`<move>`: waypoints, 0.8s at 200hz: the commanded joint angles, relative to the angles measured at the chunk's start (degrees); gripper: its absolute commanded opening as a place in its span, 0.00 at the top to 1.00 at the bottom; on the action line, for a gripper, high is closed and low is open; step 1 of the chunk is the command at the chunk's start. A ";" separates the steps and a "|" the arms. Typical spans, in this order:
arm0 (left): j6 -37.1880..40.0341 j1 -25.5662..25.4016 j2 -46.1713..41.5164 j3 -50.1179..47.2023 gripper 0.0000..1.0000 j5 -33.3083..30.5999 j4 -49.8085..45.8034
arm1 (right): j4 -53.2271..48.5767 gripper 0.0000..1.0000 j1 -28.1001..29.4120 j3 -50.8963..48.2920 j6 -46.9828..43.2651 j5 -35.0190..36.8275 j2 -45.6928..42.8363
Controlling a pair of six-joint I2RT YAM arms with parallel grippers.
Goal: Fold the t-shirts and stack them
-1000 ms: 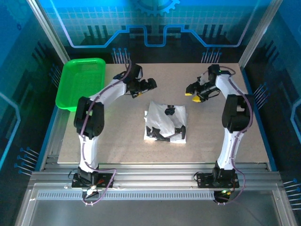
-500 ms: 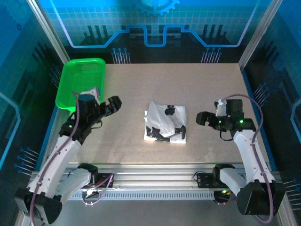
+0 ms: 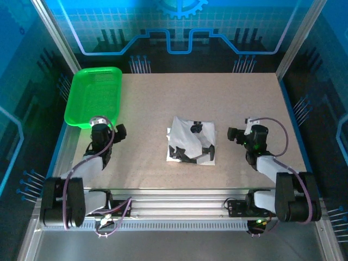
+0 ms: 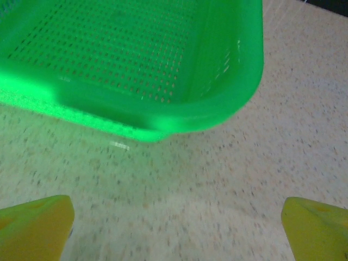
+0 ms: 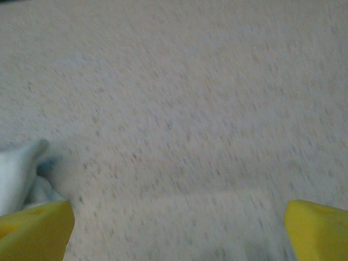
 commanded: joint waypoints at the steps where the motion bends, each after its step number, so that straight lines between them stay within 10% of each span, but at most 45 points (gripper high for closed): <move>1: 3.04 0.56 5.05 -1.96 0.01 0.59 18.39 | 18.70 0.00 0.69 -2.07 -5.11 2.12 3.47; 31: 8.54 -2.22 12.85 -0.33 0.01 1.03 25.36 | 29.07 0.00 1.58 -2.17 -5.91 2.94 14.08; 47: 10.90 -3.24 21.15 -3.61 0.01 0.81 42.16 | 18.60 0.00 3.48 3.03 -7.37 4.52 14.28; 61: 9.23 -3.26 17.18 -0.73 0.01 0.58 29.25 | 18.55 0.00 3.70 3.05 -7.54 4.80 14.29; 160: 10.40 -3.53 19.17 -1.15 0.01 0.80 33.84 | 18.66 0.00 5.26 3.09 -7.47 9.98 14.41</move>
